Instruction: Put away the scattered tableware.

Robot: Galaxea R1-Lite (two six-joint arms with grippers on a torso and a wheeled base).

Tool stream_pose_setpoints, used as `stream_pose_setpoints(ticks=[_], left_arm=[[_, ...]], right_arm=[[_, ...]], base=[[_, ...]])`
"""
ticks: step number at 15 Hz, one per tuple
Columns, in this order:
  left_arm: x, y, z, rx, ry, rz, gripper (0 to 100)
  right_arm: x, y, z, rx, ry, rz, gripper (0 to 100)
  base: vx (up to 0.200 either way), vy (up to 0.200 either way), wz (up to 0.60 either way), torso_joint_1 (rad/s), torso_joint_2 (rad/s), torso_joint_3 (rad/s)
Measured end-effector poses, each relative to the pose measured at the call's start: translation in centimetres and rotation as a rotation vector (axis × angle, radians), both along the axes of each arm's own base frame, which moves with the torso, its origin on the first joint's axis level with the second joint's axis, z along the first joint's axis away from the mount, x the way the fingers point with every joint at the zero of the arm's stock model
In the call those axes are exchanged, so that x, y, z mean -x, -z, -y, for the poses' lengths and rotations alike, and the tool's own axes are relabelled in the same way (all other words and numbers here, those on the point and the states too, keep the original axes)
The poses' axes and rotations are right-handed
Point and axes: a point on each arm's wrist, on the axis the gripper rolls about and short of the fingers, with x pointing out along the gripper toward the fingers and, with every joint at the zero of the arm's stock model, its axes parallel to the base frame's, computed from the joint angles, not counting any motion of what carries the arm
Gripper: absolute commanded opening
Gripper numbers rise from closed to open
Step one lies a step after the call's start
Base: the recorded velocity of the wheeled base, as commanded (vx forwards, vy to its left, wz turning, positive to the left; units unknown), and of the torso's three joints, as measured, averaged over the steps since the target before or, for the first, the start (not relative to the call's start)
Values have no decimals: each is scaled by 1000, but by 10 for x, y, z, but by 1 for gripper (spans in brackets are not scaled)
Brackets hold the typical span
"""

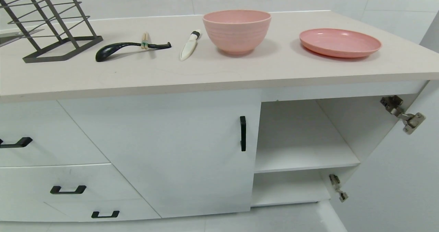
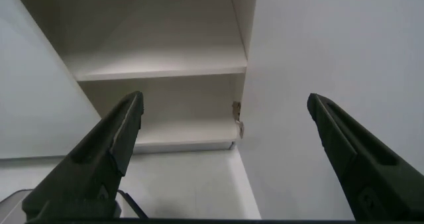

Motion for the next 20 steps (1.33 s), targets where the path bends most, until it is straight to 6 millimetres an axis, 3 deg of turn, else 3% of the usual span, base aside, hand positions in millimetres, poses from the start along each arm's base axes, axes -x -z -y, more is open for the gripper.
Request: stream_pose_setpoints(ticks=[4, 9, 20], left_arm=[[0, 0, 0, 0, 0, -2, 100], [0, 0, 0, 0, 0, -1, 100], [0, 0, 0, 1, 0, 0, 100]], right_arm=[[0, 0, 0, -1, 0, 0, 100], [0, 0, 0, -2, 0, 0, 100], [0, 0, 0, -3, 0, 0, 100]], base=[[0, 0, 0, 25, -42, -8], [0, 0, 0, 223, -137, -126], [0, 0, 0, 191, -546, -216]])
